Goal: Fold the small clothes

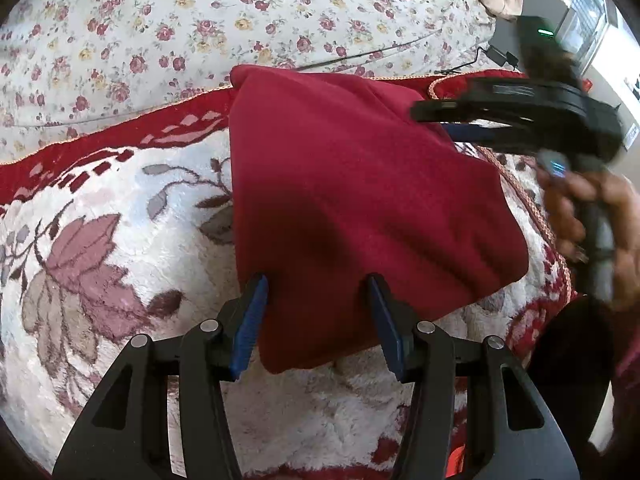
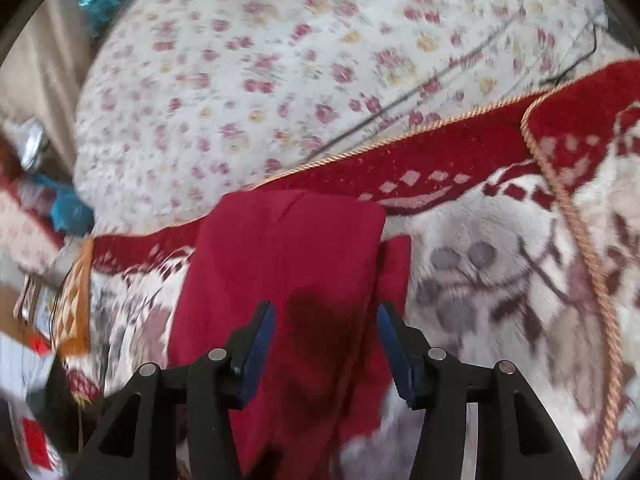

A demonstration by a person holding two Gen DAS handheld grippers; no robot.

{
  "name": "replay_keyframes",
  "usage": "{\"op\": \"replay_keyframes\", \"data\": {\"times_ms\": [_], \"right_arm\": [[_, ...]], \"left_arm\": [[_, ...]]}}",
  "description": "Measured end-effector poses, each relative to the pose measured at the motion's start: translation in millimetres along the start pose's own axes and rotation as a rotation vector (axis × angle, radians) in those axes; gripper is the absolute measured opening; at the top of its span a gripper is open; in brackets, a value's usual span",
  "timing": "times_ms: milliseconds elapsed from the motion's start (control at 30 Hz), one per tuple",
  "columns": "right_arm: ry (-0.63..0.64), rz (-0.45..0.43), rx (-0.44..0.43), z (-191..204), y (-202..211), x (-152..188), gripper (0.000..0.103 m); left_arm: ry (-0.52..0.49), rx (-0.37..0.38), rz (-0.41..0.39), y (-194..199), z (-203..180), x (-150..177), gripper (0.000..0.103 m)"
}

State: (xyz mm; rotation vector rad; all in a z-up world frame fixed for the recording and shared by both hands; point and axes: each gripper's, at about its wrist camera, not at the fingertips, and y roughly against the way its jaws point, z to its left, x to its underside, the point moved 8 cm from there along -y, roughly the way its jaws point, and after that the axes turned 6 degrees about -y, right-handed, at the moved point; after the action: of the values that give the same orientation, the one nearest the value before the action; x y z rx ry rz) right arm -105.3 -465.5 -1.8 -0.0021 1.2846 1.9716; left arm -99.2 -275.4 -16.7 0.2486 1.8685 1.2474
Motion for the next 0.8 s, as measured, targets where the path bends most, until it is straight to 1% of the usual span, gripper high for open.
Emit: {"op": "replay_keyframes", "data": {"times_ms": [33,67,100,133,167,233,300,333,367,433,500,533,600,633,667,700,733,800], "right_arm": [[-0.001,0.016,-0.007,2,-10,0,0.048],[0.014,0.034,-0.001,4,-21,-2,0.041],[0.05,0.027,0.034,6,-27,-4,0.035],[0.099,-0.001,0.072,9,-26,-7,0.022],[0.157,-0.027,0.106,13,-24,-12,0.017],[0.255,-0.056,0.196,14,-23,-16,0.015],[0.289,-0.049,0.281,-2,-36,-17,0.015],[0.282,-0.035,0.305,-11,-44,-16,0.015],[0.262,-0.028,0.3,-16,-45,-15,0.015],[0.202,-0.04,0.253,-16,-32,-18,0.015],[0.177,-0.065,0.246,-11,-12,-20,0.015],[0.17,-0.073,0.239,-6,1,-18,0.017],[0.182,-0.078,0.182,12,18,-9,0.019],[0.2,-0.071,0.143,22,27,1,0.022],[0.213,-0.064,0.125,31,32,9,0.033],[0.225,-0.059,0.111,36,35,17,0.038],[0.237,-0.054,0.1,41,37,25,0.041],[0.273,-0.026,0.09,50,34,45,0.041]], "left_arm": [[0.004,0.005,0.0,0,0,0,0.051],[0.01,0.01,0.0,0,0,0,0.051],[0.014,0.015,0.0,0,1,0,0.051],[0.019,0.021,-0.002,0,1,0,0.051],[0.023,0.025,-0.005,-1,1,0,0.052],[0.024,0.03,-0.013,-3,-2,-1,0.055],[0.008,0.025,-0.026,-3,-5,-2,0.055],[-0.006,0.01,-0.027,-3,-7,-1,0.055],[-0.017,-0.003,-0.023,-3,-8,0,0.055],[-0.012,-0.006,-0.022,-3,-6,1,0.055],[0.009,0.003,-0.024,-2,-4,2,0.055],[0.017,0.007,-0.026,-2,-3,2,0.055],[0.019,0.003,-0.025,-2,-3,1,0.055],[0.016,-0.003,-0.025,-2,-4,2,0.055],[0.014,-0.007,-0.026,-2,-4,2,0.055],[0.012,-0.012,-0.026,-2,-4,2,0.055],[0.011,-0.016,-0.027,-1,-4,2,0.055],[0.012,-0.022,-0.026,-1,-4,3,0.055]]}}
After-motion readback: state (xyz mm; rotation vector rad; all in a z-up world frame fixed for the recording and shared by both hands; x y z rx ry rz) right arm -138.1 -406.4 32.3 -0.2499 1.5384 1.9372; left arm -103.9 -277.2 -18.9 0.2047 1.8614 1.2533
